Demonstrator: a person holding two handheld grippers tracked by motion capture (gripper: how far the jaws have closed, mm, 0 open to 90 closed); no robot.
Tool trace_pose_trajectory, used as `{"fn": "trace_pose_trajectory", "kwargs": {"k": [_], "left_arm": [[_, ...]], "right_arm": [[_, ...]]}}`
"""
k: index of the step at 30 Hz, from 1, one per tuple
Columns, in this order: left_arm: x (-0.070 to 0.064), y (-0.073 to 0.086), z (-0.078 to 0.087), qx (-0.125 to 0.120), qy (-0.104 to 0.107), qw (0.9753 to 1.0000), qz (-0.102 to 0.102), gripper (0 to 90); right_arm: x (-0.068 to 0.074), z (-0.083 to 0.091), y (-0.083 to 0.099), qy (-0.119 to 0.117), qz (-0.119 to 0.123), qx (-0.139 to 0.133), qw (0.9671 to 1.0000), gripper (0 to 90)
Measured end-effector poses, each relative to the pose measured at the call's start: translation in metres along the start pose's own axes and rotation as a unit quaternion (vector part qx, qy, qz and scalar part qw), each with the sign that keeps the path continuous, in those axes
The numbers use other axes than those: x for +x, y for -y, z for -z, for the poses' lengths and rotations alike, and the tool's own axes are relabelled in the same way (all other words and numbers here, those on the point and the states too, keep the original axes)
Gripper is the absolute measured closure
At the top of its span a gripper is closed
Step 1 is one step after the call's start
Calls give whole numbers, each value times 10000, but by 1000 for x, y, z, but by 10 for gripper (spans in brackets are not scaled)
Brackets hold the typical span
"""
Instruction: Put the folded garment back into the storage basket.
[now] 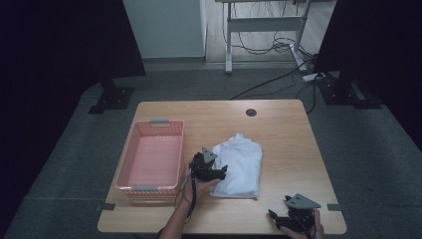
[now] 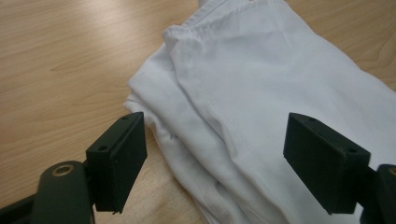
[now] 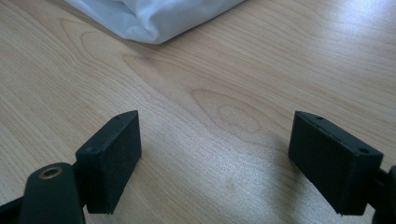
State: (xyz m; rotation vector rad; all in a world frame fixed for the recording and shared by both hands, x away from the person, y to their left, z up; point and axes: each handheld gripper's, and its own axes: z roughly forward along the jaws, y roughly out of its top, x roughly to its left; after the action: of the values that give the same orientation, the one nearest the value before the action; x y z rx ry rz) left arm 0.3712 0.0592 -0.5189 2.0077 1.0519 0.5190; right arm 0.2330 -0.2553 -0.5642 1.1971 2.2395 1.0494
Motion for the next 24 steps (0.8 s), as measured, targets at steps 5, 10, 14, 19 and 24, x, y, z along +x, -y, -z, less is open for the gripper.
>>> {"fn": "trace_pose_trajectory", "kwargs": {"k": [5, 10, 14, 19, 24], "left_arm": [[1, -6, -3, -62, -5, 10000, 5, 210], [3, -12, -6, -85, -9, 10000, 11, 210], [5, -16, -9, -152, 20, 9998, 87, 210], [7, -21, -14, -150, 27, 9999, 76, 210], [9, -26, -21, -165, 23, 9998, 82, 213]], "right_arm": [[0, 0, 0, -4, 2, -2, 10000, 169], [0, 0, 0, -8, 4, -1, 10000, 169], [0, 0, 0, -8, 4, -1, 10000, 169], [0, 0, 0, -12, 6, -4, 10000, 169], [0, 0, 0, -21, 14, -3, 10000, 169]]}}
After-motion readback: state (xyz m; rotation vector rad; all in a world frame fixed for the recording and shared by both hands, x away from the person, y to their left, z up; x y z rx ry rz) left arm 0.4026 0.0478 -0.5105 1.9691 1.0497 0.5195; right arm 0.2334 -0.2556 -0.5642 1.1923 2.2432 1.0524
